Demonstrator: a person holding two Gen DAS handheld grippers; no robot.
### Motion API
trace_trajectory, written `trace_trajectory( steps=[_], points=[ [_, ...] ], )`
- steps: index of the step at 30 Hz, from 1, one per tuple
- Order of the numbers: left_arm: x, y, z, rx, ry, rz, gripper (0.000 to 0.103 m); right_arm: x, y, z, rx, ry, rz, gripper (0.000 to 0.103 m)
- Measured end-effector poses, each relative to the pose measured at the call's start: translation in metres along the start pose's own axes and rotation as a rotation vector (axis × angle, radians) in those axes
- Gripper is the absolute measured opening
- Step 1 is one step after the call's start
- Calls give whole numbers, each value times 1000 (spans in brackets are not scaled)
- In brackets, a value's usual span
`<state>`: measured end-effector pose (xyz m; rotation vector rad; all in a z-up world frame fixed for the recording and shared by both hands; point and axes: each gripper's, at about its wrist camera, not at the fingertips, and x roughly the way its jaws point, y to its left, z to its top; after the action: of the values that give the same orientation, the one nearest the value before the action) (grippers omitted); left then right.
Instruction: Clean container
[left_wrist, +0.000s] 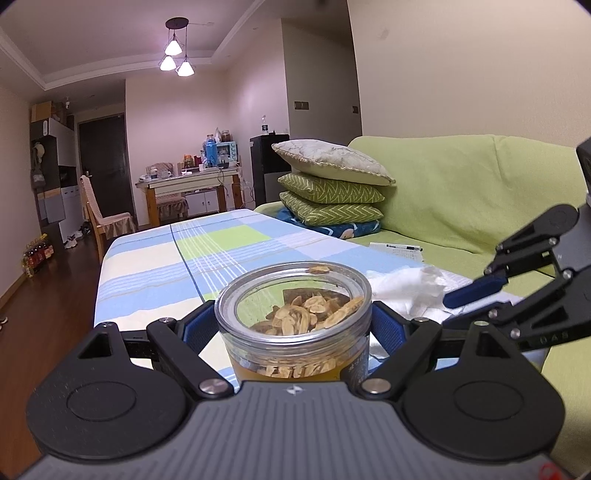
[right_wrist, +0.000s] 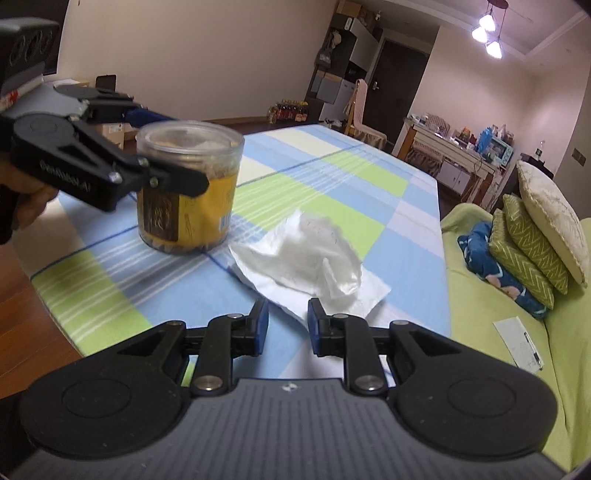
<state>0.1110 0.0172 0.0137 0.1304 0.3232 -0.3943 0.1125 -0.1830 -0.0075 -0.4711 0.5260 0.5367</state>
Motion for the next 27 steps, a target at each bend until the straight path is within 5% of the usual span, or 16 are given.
trace_trajectory(
  steps=[15,27],
  points=[
    [-36,-4,11,-26,-44,17,92,-25,6,-6,92,-63,-15,18],
    [-72,-22,-10,-88,-12,118,102,-63,21,-24,258,-136,-82,18]
  ],
)
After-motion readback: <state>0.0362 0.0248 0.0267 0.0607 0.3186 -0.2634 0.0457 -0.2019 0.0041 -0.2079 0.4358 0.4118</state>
